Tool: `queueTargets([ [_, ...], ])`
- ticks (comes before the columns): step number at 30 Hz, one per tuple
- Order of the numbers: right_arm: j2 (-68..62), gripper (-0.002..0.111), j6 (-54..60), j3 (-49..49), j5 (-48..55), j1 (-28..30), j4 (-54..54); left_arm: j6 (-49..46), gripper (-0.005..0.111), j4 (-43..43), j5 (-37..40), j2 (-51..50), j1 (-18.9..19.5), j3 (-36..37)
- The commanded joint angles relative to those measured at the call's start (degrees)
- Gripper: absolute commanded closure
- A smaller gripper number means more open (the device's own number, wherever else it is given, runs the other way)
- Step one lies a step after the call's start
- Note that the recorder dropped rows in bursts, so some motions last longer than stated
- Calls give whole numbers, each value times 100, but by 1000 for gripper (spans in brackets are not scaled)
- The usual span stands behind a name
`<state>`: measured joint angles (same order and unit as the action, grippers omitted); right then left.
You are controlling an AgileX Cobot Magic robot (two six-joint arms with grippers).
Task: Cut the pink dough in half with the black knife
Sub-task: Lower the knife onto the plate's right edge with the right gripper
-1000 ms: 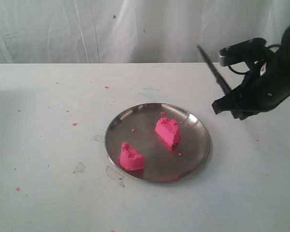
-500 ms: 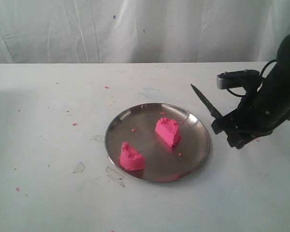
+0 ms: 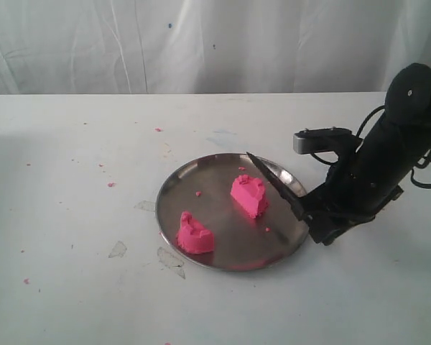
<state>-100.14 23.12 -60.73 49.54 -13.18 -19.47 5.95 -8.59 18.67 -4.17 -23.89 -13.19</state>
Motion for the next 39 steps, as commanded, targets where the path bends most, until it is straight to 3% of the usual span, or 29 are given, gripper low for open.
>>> queueTargets([
  [1, -126, 108, 124, 22, 16, 7, -103, 33, 107, -49, -14, 39, -15, -2],
  [20, -542, 108, 127, 22, -51, 7, -141, 33, 107, -49, -14, 39, -15, -2],
  [28, -542, 95, -77, 22, -337, 7, -169, 33, 107, -49, -14, 39, -15, -2],
  [39, -542, 95, -77, 22, -489, 7, -282, 33, 107, -49, -14, 39, -15, -2],
])
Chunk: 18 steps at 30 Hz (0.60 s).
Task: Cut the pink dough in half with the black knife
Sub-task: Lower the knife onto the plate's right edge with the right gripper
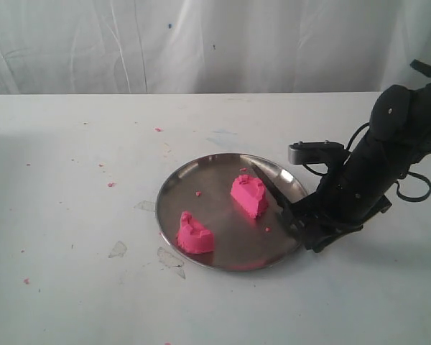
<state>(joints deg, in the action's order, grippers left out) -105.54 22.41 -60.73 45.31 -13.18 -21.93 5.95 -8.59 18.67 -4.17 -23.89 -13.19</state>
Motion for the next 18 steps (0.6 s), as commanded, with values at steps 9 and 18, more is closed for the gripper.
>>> queueTargets([
  [9, -2, 89, -7, 22, -206, 7, -37, 33, 107, -49, -14, 39, -15, -2],
  [18, -2, 79, -7, 22, -328, 7, -53, 33, 107, -49, -14, 39, -15, -2],
])
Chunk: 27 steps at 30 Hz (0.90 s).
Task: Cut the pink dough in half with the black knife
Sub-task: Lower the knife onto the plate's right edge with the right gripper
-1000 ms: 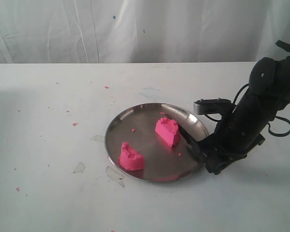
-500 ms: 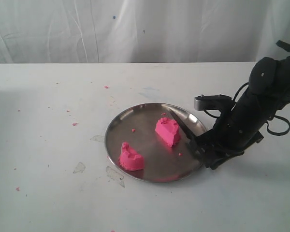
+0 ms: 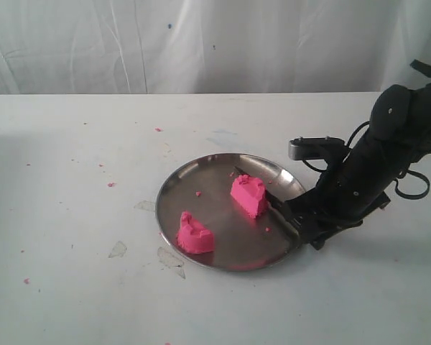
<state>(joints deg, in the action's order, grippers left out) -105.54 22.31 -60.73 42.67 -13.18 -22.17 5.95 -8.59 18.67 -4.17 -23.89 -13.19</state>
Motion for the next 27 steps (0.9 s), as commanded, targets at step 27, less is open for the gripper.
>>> queueTargets([
  [27, 58, 79, 4, 22, -1565, 7, 60, 33, 107, -49, -14, 39, -15, -2],
])
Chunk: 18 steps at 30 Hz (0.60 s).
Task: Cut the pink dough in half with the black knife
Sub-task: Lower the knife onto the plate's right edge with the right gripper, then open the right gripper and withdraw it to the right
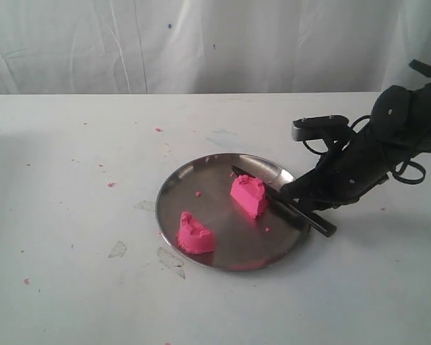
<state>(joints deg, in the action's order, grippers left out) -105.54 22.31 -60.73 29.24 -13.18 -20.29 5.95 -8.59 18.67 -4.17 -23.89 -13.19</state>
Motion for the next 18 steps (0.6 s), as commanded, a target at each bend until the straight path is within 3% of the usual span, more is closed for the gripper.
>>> queueTargets([
  [1, 111, 79, 4, 22, -250, 7, -211, 33, 107, -49, -14, 39, -15, -2],
  [6, 676, 85, 4, -1, -523, 7, -755, 33, 107, -49, -14, 39, -15, -2],
  [7, 1105, 100, 4, 59, -785, 24, -755, 33, 107, -49, -14, 39, -15, -2],
  [8, 1429, 108, 4, 205, -1229, 106, -722, 33, 107, -49, -14, 39, -15, -2],
  [11, 1900, 108, -12, 757, -2166, 627, -607, 33, 107, -49, -14, 39, -15, -2],
  [14, 2586, 108, -791, 1445, -2741, 1297, -607, 33, 107, -49, -14, 39, -15, -2],
  [18, 4126, 108, -981, 2090, -2743, 1342, -607, 33, 107, -49, -14, 39, -15, -2],
])
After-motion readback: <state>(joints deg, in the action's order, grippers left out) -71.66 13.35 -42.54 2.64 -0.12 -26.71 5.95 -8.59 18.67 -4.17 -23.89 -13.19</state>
